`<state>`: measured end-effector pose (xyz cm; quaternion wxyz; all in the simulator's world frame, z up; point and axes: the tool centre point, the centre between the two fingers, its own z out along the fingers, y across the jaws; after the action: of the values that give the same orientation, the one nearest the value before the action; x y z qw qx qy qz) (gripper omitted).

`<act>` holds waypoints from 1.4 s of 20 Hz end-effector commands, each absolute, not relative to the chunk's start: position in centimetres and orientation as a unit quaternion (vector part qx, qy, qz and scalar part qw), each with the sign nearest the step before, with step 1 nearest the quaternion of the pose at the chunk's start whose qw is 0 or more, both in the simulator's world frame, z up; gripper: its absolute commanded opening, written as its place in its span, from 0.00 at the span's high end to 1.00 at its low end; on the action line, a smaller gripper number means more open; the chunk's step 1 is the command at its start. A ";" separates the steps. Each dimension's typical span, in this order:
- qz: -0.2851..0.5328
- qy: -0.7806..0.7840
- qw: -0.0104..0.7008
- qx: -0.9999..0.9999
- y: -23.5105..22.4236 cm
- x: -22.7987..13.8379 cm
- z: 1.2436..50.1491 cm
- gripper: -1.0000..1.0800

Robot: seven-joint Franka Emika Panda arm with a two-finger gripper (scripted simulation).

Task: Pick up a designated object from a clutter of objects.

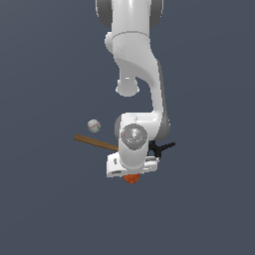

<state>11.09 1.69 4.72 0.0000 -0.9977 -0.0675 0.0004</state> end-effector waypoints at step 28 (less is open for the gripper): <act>0.000 -0.068 0.000 -0.998 0.1 4.5 13.3 1.00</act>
<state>5.21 0.25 12.22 0.0001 -0.9977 -0.0677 0.0014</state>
